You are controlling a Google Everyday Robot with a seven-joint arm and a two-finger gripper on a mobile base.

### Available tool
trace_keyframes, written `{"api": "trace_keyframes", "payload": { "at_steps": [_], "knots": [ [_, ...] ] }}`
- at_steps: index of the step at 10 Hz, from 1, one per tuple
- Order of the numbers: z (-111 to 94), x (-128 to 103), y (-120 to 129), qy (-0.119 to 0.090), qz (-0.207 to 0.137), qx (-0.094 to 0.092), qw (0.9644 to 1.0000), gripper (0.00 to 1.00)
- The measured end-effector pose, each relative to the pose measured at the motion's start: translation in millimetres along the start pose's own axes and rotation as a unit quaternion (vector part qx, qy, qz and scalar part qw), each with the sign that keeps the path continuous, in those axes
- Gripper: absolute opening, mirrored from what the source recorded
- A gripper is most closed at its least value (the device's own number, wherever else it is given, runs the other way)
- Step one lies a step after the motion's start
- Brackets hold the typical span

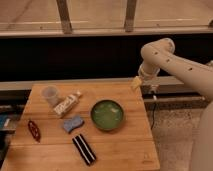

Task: Pick up the ceramic bowl

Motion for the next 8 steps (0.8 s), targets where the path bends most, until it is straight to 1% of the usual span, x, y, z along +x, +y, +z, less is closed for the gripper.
{"api": "trace_keyframes", "payload": {
  "at_steps": [2, 3, 5, 7, 8],
  "knots": [
    [0.8, 0.6, 0.3, 0.003, -0.003, 0.002, 1.0000, 0.76],
    [6.3, 2.6, 6.4, 0.010, -0.013, 0.004, 0.9999, 0.76],
    [14.1, 3.4, 37.7, 0.015, -0.034, -0.009, 0.9993, 0.76],
    [26.2, 11.6, 75.0, 0.024, -0.052, -0.024, 0.9981, 0.76],
    [32.8, 8.5, 91.1, 0.027, -0.060, -0.030, 0.9973, 0.76]
  ]
}}
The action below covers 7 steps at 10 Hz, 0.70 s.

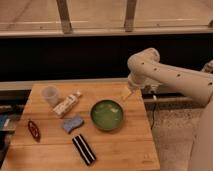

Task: Pick up the ceramic bowl

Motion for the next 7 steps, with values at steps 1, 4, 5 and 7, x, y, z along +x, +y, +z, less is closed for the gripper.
{"api": "trace_keyframes", "payload": {
  "at_steps": [1, 4, 5, 7],
  "knots": [
    [11.1, -9.6, 15.2, 0.006, -0.013, -0.007, 0.9999, 0.76],
    [44.5, -31.0, 59.8, 0.033, -0.058, -0.019, 0.9976, 0.76],
    [52.1, -35.7, 69.8, 0.038, -0.070, -0.018, 0.9966, 0.76],
    [74.0, -38.8, 76.8, 0.059, -0.084, -0.013, 0.9947, 0.76]
  ]
}}
